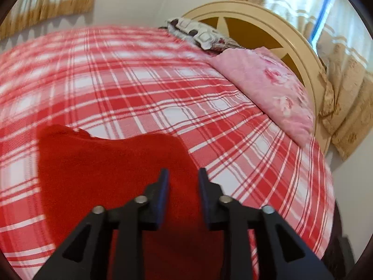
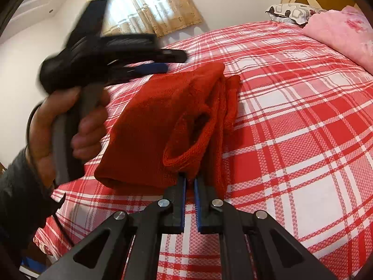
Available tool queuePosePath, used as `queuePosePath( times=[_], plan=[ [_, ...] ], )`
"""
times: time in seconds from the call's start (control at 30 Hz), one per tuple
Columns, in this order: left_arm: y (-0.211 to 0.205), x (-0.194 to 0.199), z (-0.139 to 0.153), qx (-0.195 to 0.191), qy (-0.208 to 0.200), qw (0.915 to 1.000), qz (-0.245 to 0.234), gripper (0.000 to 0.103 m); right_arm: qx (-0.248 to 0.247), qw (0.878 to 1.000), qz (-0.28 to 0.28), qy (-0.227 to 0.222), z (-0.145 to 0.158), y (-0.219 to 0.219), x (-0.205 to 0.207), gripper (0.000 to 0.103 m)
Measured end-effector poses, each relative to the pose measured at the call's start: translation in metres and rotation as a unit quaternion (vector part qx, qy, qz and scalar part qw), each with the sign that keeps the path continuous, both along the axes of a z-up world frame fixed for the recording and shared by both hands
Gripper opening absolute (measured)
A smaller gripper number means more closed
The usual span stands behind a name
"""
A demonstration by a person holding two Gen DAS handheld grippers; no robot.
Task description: Fold small clothes
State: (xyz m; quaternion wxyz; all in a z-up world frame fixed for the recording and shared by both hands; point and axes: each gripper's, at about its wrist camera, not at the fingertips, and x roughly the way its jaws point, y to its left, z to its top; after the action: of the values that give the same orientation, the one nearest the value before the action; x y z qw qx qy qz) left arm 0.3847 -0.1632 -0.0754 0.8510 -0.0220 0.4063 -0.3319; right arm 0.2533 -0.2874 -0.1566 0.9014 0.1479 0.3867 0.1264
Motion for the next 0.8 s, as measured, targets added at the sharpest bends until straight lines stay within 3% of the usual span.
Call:
queuePosePath(
  times=[0.1, 0.17, 0.23, 0.3, 0.37, 0.53, 0.67, 0.73, 0.77, 0.8],
  plan=[
    [0.027, -0.025, 0.002, 0.033, -0.065, 0.9971, 0.021, 0.065, 0.02, 1.0, -0.005, 0.001, 0.001, -0.006, -0.003, 0.007],
    [0.047, -0.037, -0.004, 0.066, -0.09, 0.9932, 0.036, 0.066, 0.027, 1.0, -0.011, -0.005, 0.004, -0.01, -0.008, 0.01],
    [0.068, -0.047, -0.012, 0.074, -0.101, 0.991, 0.047, 0.072, 0.023, 0.999, -0.021, -0.024, 0.012, -0.014, -0.016, 0.02],
    [0.09, -0.058, -0.02, 0.077, -0.108, 0.989, 0.065, 0.077, 0.018, 0.998, -0.032, -0.048, 0.022, -0.019, -0.021, 0.049],
    [0.105, -0.066, -0.03, 0.068, -0.106, 0.9894, 0.072, 0.08, 0.026, 0.997, -0.045, -0.061, 0.034, -0.025, -0.017, 0.051],
    [0.111, -0.066, -0.053, 0.045, -0.079, 0.9932, 0.072, 0.086, 0.034, 0.998, -0.045, -0.039, 0.05, -0.025, 0.031, 0.051],
    [0.11, -0.067, -0.056, 0.032, -0.075, 0.9948, 0.062, 0.088, 0.066, 0.997, -0.041, 0.017, 0.038, -0.023, 0.087, 0.051],
    [0.113, -0.069, -0.057, 0.024, -0.077, 0.9948, 0.061, 0.1, 0.074, 0.996, -0.037, 0.044, 0.028, -0.02, 0.106, 0.026],
    [0.114, -0.07, -0.058, 0.022, -0.078, 0.9947, 0.064, 0.1, 0.078, 0.995, -0.031, 0.056, 0.024, -0.019, 0.111, 0.008],
    [0.116, -0.071, -0.058, 0.018, -0.078, 0.9948, 0.063, 0.1, 0.073, 0.995, -0.038, 0.053, 0.023, -0.019, 0.108, 0.008]
  ],
)
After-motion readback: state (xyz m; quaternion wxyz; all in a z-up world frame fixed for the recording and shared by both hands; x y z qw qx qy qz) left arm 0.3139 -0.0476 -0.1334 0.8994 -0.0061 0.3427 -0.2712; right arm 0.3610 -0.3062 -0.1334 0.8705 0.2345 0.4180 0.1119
